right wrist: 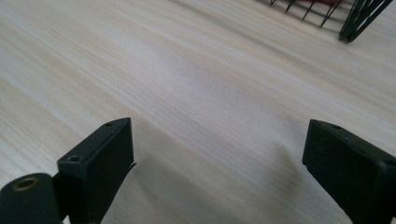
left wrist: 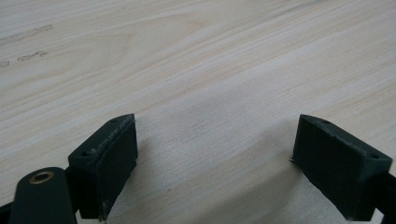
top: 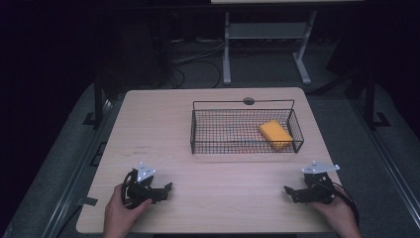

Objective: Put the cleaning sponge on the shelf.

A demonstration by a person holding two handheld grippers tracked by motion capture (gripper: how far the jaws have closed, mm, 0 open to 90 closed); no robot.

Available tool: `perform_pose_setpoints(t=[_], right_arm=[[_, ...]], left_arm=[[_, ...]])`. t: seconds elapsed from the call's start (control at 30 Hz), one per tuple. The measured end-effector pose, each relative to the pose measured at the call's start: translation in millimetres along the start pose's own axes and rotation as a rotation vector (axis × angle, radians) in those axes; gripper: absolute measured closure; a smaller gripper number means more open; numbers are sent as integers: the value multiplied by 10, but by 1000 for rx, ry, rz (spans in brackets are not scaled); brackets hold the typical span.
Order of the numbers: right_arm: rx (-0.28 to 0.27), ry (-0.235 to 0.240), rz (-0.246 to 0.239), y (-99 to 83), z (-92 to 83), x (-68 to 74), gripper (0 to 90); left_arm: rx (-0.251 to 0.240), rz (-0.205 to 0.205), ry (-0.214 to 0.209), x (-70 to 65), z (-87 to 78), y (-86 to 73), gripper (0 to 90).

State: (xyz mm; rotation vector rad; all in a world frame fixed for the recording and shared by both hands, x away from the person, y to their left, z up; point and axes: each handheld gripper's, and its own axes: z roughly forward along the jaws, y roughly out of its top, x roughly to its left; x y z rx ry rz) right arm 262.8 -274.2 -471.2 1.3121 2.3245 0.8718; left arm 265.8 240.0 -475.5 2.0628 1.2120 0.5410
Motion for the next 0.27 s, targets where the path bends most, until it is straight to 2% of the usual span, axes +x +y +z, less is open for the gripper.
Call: perform_pose_setpoints(t=[0.27], right_arm=[[3,18,8,-34,31,-7,69]], left_arm=[[0,-2,1,-2,0,0,129]])
